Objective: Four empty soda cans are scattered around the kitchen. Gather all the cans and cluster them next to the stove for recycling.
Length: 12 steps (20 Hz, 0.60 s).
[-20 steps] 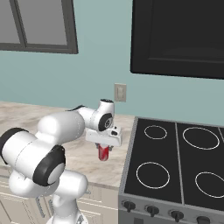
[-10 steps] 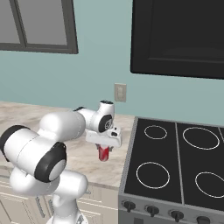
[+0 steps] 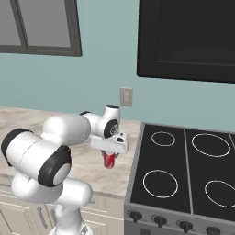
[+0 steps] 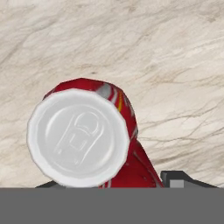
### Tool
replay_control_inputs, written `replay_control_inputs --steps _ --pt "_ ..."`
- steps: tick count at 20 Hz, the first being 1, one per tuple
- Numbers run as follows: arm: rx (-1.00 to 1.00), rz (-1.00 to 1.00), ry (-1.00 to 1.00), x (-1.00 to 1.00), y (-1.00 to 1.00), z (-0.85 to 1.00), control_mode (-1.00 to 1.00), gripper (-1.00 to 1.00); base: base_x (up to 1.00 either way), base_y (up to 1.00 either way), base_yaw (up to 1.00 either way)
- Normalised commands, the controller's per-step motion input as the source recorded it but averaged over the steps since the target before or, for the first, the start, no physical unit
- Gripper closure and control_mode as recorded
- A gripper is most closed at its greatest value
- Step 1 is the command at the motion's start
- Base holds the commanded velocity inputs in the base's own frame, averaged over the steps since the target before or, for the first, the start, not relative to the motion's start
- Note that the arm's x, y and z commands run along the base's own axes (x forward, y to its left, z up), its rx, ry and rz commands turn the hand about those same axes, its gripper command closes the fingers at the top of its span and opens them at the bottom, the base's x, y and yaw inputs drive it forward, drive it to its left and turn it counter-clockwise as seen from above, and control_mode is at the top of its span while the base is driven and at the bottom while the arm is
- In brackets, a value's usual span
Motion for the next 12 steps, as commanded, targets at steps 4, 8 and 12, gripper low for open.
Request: replay_control_inputs --steps 4,8,12 --pt "0.00 0.00 0.00 0.00 0.07 -0.20 -1.00 1.00 0.00 0.00 0.00" --pt "0.00 0.00 0.00 0.00 0.06 -0.21 -1.00 -1.00 0.00 0.00 0.00" --pt "0.00 0.00 0.00 0.00 0.00 0.00 -1.00 -1.00 0.00 0.00 0.00"
